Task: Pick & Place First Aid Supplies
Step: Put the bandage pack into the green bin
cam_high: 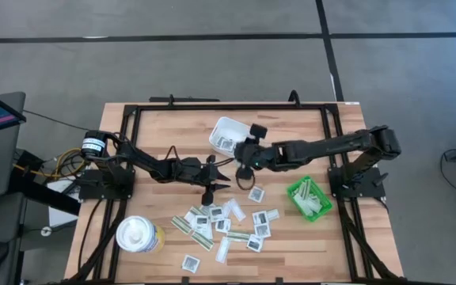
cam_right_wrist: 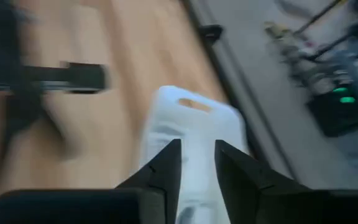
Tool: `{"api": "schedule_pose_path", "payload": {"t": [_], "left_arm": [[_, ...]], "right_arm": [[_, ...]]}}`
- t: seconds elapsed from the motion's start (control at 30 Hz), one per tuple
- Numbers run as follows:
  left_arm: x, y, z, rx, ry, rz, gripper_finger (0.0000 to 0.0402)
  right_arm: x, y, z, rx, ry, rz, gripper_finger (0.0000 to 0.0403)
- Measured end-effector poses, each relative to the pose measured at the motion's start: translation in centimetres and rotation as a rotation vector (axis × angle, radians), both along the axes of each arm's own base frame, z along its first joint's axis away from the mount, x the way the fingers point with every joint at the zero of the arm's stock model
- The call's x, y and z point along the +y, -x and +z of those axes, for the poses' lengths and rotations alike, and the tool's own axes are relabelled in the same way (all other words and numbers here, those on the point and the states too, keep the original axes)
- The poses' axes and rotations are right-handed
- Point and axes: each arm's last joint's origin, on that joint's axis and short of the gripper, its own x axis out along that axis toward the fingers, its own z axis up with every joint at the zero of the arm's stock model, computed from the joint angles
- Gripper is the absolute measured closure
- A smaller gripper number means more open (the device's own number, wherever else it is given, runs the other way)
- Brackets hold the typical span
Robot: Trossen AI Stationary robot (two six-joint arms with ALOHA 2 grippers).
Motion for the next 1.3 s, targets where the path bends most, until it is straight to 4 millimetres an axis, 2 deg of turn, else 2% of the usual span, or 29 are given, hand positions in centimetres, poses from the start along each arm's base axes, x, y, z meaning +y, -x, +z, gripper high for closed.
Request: {"api": "schedule_pose_path", "payload": {"t": [0.23, 0.4, 0.53, 0.67, 0.77, 0.87, 1.03, 1.13, 1.3], "left_arm": [[0.0, 0.0, -0.1, 0.014, 0.04, 0.007, 0.0294], [-0.6, 0.1, -0.1, 0.035, 0.233, 0.015, 0.0294], [-2.3, 0.4, -0.5, 0.119, 0.386, -0.092, 0.0294], [-4.4, 0.8, -0.8, 0.153, 0.384, -0.094, 0.0294], [-4.9, 0.7, -1.0, 0.15, 0.38, -0.044, 0.0294], [-5.1, 0.6, -2.0, 0.191, 0.394, -0.026, 0.0294], [-4.7, -0.1, -4.6, 0.259, 0.4, 0.052, 0.0294], [-4.4, -0.9, -5.0, 0.248, 0.396, 0.079, 0.0294], [-4.3, -1.2, -4.7, 0.246, 0.39, 0.073, 0.0294]], "right_arm": [[5.2, 1.2, -1.1, 0.103, -0.251, 0.203, 0.0295], [8.5, 1.9, -3.2, 0.113, -0.364, 0.27, 0.0295], [10.6, 2.3, -6.1, 0.123, -0.407, 0.357, 0.0296], [11.9, 2.1, -9.5, 0.165, -0.428, 0.376, 0.0296], [12.4, 1.2, -11.4, 0.162, -0.445, 0.402, 0.0296], [12.3, 0.3, -13.0, 0.173, -0.46, 0.446, 0.0296], [11.6, 0.2, -14.0, 0.224, -0.513, 0.419, 0.0296], [11.2, 0.3, -15.0, 0.283, -0.567, 0.437, 0.0296], [10.7, 0.2, -16.4, 0.307, -0.548, 0.445, 0.0296]]}}
